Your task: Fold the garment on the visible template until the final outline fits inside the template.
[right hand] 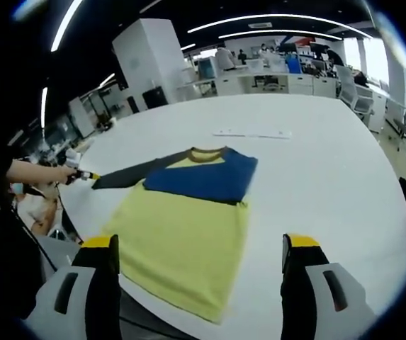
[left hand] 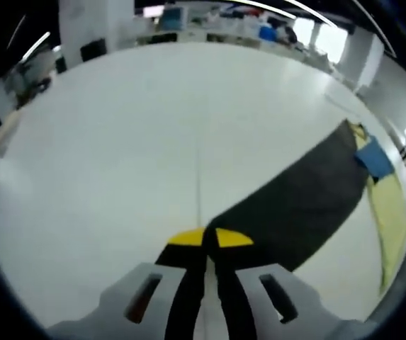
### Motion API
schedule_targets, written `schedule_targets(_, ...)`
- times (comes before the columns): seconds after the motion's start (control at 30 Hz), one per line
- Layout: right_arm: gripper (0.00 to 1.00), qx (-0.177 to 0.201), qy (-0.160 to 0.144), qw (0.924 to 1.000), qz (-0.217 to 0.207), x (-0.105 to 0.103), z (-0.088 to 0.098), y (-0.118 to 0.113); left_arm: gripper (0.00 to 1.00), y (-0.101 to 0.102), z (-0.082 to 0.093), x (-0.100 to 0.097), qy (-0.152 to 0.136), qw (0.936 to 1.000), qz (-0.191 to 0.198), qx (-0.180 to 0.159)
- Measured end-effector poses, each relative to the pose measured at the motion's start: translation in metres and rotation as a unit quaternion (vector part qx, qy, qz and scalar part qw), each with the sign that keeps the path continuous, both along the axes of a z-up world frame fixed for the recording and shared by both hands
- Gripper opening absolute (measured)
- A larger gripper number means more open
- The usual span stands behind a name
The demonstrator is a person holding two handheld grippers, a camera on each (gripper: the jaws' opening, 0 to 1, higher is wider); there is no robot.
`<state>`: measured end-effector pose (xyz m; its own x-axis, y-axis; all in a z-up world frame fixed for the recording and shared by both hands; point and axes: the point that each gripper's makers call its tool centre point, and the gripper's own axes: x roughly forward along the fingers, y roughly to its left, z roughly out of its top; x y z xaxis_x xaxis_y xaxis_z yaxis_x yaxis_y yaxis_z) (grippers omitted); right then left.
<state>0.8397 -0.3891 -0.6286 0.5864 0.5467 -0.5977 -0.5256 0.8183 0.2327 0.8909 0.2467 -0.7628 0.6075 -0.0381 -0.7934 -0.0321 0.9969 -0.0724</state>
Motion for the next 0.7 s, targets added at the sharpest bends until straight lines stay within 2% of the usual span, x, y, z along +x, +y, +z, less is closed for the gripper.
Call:
schedule_targets(0.13,0.95,-0.001,-0.001,1.0000,-0.001,-0.001,0.001,-0.002,0.00,0.001,0.001,-0.002,0.014,0.9996,0.020,-0.014)
schedule_targets(0.37,0.94,0.003,-0.008,0.9999,-0.008,-0.001,0.006,-0.009,0.00,-0.001,0.018,-0.002,0.002,0.9995,0.028,-0.017)
schedule_targets(0.6,0.94,0.008,-0.013,0.9999,-0.008,-0.003,0.008,-0.009,0.00,-0.007,0.047,-0.002,-0.029,0.9978,0.048,-0.035)
schedule_targets(0.7,0.93,0.012,-0.017,0.9997,-0.009,-0.005,0.011,-0.009,0.00,-0.003,0.055,0.004,-0.047,0.9964,0.054,-0.044)
